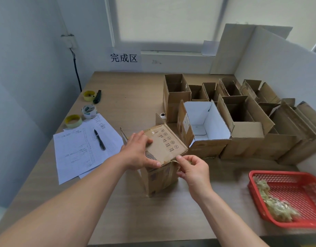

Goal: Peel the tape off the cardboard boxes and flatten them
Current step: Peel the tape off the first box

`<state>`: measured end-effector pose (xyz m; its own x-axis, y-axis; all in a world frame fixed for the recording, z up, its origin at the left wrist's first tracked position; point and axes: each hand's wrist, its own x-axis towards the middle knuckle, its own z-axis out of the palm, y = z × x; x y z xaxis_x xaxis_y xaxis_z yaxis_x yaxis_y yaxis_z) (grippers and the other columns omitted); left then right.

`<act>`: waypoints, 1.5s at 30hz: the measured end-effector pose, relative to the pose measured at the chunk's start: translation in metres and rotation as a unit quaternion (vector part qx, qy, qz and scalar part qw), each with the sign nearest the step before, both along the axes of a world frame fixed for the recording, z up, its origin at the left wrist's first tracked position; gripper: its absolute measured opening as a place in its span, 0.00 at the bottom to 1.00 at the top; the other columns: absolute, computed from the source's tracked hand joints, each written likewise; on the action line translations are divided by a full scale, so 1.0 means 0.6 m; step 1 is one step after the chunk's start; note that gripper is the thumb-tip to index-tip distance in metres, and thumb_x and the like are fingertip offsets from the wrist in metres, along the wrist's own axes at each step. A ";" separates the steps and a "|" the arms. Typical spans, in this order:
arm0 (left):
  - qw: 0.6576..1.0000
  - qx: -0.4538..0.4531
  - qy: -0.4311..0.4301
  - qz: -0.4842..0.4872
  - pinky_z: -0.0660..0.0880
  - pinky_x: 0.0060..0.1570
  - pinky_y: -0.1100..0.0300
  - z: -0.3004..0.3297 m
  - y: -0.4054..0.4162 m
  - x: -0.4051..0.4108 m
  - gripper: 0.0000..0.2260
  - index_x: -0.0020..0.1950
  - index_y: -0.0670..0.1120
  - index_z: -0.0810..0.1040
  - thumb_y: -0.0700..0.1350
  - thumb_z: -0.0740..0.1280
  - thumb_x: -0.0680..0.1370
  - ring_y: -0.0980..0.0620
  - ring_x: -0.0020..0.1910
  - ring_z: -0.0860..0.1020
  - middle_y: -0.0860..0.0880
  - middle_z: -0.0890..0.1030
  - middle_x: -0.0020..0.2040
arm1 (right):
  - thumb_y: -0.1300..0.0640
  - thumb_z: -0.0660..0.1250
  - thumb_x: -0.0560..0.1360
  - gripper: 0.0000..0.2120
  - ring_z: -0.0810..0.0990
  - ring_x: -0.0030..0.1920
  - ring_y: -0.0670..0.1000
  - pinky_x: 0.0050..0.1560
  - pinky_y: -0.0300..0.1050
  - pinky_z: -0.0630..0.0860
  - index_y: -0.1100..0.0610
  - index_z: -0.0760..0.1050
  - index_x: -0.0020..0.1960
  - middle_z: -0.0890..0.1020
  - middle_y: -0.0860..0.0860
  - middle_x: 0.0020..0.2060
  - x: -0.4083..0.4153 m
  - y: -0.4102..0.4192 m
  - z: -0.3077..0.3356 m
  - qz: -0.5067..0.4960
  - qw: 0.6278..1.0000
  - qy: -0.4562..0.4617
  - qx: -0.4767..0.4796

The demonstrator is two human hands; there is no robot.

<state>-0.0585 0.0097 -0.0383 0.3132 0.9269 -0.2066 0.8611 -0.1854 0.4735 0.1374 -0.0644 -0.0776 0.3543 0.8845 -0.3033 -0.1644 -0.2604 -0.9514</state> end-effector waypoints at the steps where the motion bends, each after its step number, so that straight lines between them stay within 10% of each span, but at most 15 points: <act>1: 1.000 0.002 0.000 0.000 0.62 0.72 0.44 0.000 0.000 0.001 0.45 0.73 0.50 0.65 0.65 0.78 0.63 0.50 0.73 0.56 0.53 0.59 0.73 | 0.59 0.75 0.74 0.08 0.80 0.32 0.46 0.35 0.43 0.79 0.63 0.79 0.43 0.82 0.52 0.32 -0.002 -0.004 0.000 0.012 1.000 0.002 -0.006; 10: 1.000 -0.010 0.004 -0.001 0.59 0.73 0.42 -0.001 0.000 0.003 0.45 0.74 0.51 0.64 0.65 0.78 0.63 0.50 0.76 0.53 0.52 0.56 0.76 | 0.69 0.66 0.74 0.12 0.79 0.37 0.57 0.41 0.59 0.81 0.59 0.69 0.35 0.78 0.61 0.35 -0.009 0.017 0.012 0.013 0.997 0.013 -0.077; 17: 1.000 -0.011 -0.007 -0.001 0.58 0.73 0.45 -0.004 -0.003 0.001 0.44 0.74 0.51 0.64 0.65 0.78 0.64 0.51 0.75 0.51 0.55 0.57 0.74 | 0.75 0.61 0.68 0.11 0.76 0.34 0.57 0.33 0.48 0.79 0.63 0.74 0.45 0.77 0.61 0.38 -0.025 0.017 0.001 -0.064 0.973 0.191 -0.111; 33: 1.000 -0.013 -0.013 -0.001 0.57 0.74 0.45 -0.005 -0.001 -0.003 0.45 0.75 0.51 0.63 0.64 0.78 0.64 0.51 0.76 0.50 0.54 0.55 0.76 | 0.56 0.68 0.79 0.08 0.80 0.41 0.58 0.32 0.46 0.79 0.61 0.78 0.47 0.83 0.58 0.40 -0.015 0.005 0.004 0.004 0.991 0.129 -0.024; 45: 1.000 -0.020 0.001 -0.008 0.55 0.76 0.42 -0.005 0.001 0.001 0.46 0.75 0.52 0.63 0.65 0.78 0.64 0.52 0.78 0.46 0.54 0.52 0.79 | 0.63 0.64 0.77 0.11 0.72 0.37 0.57 0.39 0.59 0.75 0.67 0.70 0.37 0.74 0.59 0.33 -0.017 0.012 -0.041 -0.054 0.999 -0.008 -0.006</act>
